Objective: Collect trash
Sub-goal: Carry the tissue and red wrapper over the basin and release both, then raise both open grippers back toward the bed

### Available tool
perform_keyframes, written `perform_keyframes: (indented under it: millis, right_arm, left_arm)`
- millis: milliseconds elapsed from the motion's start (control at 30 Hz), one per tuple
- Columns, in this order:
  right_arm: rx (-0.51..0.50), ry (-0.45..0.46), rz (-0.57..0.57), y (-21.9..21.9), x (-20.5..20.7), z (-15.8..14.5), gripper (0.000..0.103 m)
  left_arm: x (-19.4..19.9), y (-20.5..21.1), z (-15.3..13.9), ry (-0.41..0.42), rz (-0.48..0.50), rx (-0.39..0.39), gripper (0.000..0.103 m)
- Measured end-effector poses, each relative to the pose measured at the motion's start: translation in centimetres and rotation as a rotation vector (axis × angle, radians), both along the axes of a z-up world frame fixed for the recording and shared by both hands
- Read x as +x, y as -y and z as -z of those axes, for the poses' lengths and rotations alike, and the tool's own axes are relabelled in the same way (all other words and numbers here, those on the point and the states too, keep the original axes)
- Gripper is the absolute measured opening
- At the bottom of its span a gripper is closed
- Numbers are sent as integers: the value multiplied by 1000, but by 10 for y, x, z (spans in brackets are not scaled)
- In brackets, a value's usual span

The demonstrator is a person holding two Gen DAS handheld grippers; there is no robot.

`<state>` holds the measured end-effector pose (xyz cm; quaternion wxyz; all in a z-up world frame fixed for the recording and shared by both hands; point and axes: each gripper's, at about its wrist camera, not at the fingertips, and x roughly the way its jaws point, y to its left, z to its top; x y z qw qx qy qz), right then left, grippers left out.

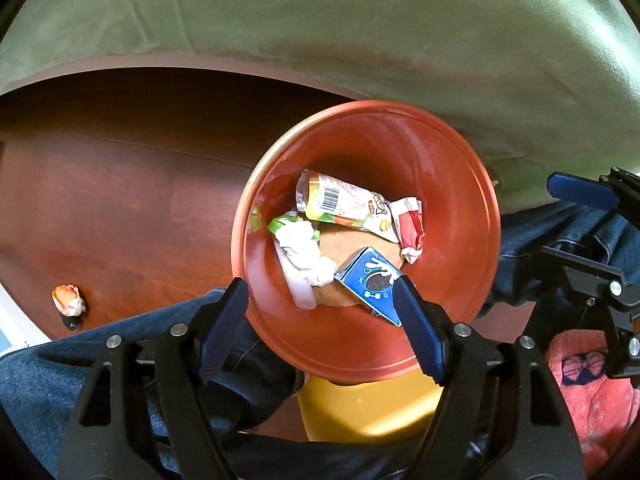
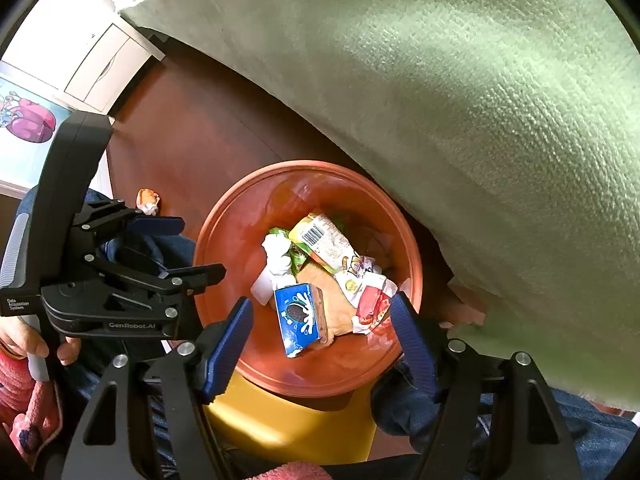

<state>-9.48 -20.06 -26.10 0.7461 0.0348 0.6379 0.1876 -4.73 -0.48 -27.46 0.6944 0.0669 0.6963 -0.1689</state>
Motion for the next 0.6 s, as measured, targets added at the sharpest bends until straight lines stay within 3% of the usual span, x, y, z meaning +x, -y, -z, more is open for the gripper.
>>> perform_keyframes:
  millis: [300,400,600]
  right_arm:
    - [5,47,8,3,1,-20,70]
    - [23,142,-4,7,4,-54,70]
    - [56,383,36,25,31,-141,75]
  left_arm:
    - [1,-2,-15,35,1,-14,73]
    - [6,-7,-44,113,0,-56,73]
    - [28,-28,-125,354,-56,-101,81]
